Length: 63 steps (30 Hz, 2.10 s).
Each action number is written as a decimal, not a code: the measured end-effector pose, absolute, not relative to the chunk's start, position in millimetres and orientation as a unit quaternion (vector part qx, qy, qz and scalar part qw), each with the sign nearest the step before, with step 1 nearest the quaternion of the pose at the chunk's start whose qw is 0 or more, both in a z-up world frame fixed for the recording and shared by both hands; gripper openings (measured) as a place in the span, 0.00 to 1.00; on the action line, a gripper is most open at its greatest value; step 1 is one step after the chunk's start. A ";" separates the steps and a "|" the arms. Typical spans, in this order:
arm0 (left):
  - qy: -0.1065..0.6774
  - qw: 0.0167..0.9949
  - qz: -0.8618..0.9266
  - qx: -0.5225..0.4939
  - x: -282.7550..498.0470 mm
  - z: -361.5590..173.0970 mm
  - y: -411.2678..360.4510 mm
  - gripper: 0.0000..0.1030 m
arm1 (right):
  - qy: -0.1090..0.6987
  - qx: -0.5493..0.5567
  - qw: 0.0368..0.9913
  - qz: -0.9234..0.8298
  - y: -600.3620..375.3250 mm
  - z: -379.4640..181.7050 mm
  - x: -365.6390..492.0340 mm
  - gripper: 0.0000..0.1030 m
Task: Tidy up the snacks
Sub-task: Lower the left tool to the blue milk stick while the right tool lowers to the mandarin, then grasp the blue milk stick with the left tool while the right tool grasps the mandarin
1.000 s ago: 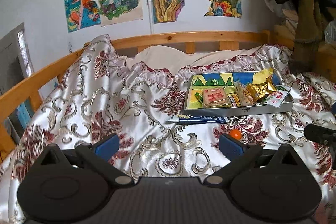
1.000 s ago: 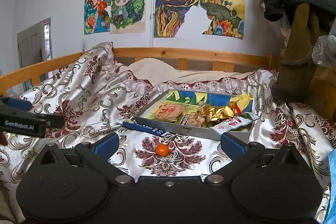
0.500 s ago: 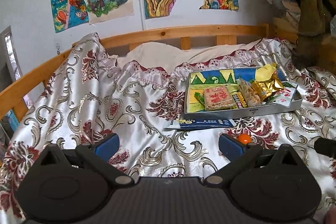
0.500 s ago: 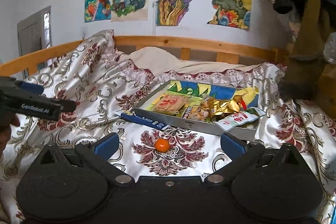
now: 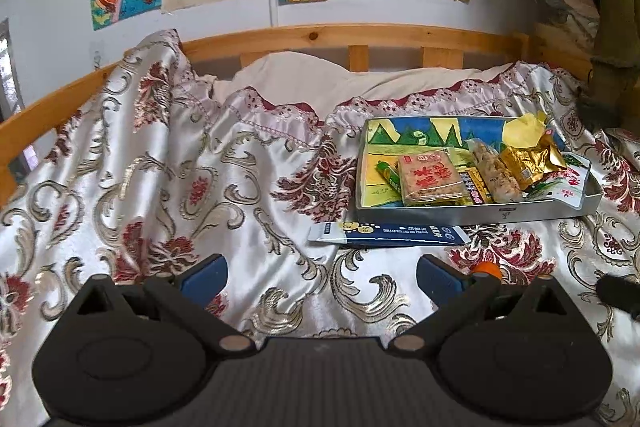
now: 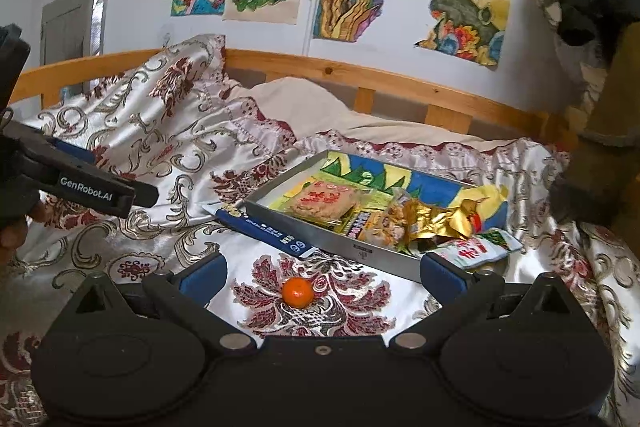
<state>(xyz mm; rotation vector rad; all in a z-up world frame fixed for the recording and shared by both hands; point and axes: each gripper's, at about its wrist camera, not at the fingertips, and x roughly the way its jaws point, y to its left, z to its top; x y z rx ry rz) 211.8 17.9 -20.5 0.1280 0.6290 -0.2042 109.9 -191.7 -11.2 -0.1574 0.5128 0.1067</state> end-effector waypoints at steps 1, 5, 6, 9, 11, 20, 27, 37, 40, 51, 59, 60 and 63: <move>0.312 0.942 -0.105 0.059 216.6 -23.1 18.0 1.00 | 0.257 -0.077 0.961 0.058 -191.0 -15.1 114.7 0.99; 0.324 0.939 -0.110 0.033 233.8 -38.7 19.1 1.00 | 0.278 -0.083 0.954 0.070 -186.1 -37.1 135.8 0.99; 0.325 0.939 -0.109 0.032 237.6 -43.4 18.8 1.00 | 0.283 -0.089 0.953 0.066 -184.6 -42.1 140.3 0.99; 0.319 0.939 -0.115 0.052 248.7 -55.0 15.3 1.00 | 0.295 -0.096 0.949 0.057 -181.4 -56.4 152.1 0.99; 0.306 0.941 -0.127 0.070 254.5 -58.6 12.4 1.00 | 0.301 -0.083 0.948 0.055 -181.9 -62.2 158.6 0.99; 0.285 0.922 -0.233 0.123 283.0 -69.0 0.8 1.00 | 0.339 -0.025 0.940 0.042 -185.8 -81.0 186.4 0.92; 0.320 0.883 -0.291 0.180 327.2 -82.2 -15.0 1.00 | 0.364 0.006 0.931 0.039 -190.3 -92.8 202.8 0.89; 0.371 0.799 -0.386 0.273 370.9 -95.3 -44.3 0.99 | 0.380 0.027 0.923 0.051 -191.6 -103.0 214.5 0.85; 0.425 0.760 -0.415 0.266 386.1 -98.7 -48.5 0.99 | 0.386 0.042 0.920 0.056 -193.6 -105.5 216.6 0.79; 0.483 0.735 -0.409 0.244 385.2 -105.6 -52.3 0.96 | 0.383 0.052 0.920 0.060 -196.2 -104.6 215.8 0.66; 0.495 0.725 -0.411 0.245 372.0 -99.8 -56.5 0.98 | 0.391 0.057 0.917 0.049 -199.0 -101.9 216.8 0.66; 0.496 0.724 -0.411 0.247 372.6 -100.1 -58.6 0.98 | 0.392 0.052 0.917 0.049 -197.7 -102.6 216.5 0.66; 0.497 0.730 -0.400 0.245 379.2 -103.5 -66.1 0.98 | 0.389 0.039 0.919 0.049 -195.5 -104.7 216.1 0.66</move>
